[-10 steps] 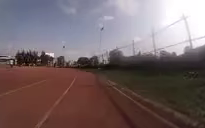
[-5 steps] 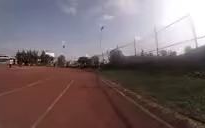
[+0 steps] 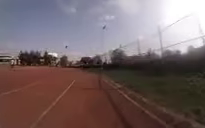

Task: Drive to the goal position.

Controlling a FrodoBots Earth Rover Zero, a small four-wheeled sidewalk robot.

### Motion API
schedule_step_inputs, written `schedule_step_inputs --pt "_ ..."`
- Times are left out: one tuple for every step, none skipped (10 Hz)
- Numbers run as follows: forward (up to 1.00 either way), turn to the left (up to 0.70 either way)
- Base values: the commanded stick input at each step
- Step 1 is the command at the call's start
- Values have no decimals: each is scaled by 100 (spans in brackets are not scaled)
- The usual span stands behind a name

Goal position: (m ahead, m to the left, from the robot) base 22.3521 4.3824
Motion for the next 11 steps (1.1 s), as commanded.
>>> schedule_step_inputs --pt "50 0" --pt "50 0" --pt "50 0" --pt "50 0" --pt "50 0" --pt "50 0" --pt "50 0" --pt "50 0" --pt "50 0" --pt "50 0" --pt "50 0"
